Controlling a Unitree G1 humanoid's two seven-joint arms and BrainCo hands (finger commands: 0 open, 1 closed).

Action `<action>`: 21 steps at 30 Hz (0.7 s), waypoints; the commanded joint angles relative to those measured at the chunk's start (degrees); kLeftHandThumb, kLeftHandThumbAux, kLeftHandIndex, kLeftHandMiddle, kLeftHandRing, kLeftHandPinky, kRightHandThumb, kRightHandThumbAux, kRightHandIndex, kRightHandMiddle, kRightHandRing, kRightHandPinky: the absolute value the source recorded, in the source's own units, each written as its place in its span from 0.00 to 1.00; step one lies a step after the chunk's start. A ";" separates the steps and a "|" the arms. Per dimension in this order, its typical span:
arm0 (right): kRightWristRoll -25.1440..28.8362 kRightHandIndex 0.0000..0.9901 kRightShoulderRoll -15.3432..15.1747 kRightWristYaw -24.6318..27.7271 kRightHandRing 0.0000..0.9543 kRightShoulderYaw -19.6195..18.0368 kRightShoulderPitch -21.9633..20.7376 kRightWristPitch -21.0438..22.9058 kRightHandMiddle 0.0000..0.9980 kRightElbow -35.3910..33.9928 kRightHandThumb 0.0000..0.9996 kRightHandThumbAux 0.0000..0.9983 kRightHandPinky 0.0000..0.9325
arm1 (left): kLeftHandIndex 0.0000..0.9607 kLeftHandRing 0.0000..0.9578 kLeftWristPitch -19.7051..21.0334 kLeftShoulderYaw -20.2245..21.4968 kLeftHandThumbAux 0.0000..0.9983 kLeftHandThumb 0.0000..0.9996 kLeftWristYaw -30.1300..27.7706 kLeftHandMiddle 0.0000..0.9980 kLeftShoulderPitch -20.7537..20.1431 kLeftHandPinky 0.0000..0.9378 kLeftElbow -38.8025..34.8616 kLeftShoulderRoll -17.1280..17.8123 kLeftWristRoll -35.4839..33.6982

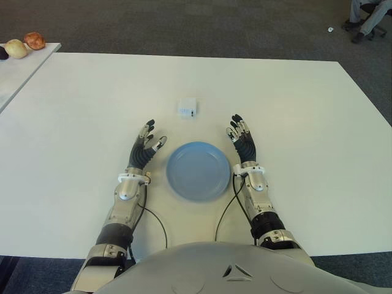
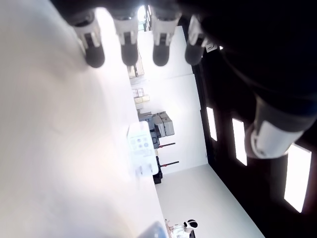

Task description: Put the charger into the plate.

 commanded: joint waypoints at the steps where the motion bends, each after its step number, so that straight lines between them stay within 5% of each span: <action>1: 0.44 0.04 2.11 0.19 0.04 -0.06 2.28 1.99 0.07 2.53 0.02 0.59 0.06 | 0.00 0.00 2.83 -0.16 0.52 0.00 0.40 0.01 1.44 0.00 0.89 -0.29 0.35; 8: 0.54 0.04 1.98 0.44 0.04 -0.17 2.30 2.12 0.07 2.34 0.02 0.59 0.06 | 0.00 0.00 2.70 0.09 0.52 0.00 0.54 0.01 1.43 0.01 -0.06 0.09 0.42; 13: 0.42 0.04 1.77 0.51 0.04 -0.27 2.24 1.98 0.07 2.51 0.02 0.59 0.06 | 0.00 0.00 15.49 2.55 0.53 0.00 -4.07 0.01 -4.17 0.01 -11.15 3.97 -3.51; 17: 0.33 0.04 1.69 0.43 0.04 -0.33 2.21 1.84 0.07 2.50 0.02 0.59 0.06 | 0.00 0.00 22.24 4.07 0.57 0.00 -5.26 0.01 -12.30 0.00 -6.54 7.23 -3.88; 21: 0.44 0.04 1.63 0.56 0.05 -0.40 2.14 1.88 0.07 2.58 0.02 0.59 0.06 | 0.00 0.00 24.16 4.39 0.59 0.00 -5.46 0.01 -18.83 0.00 -0.79 9.19 -3.45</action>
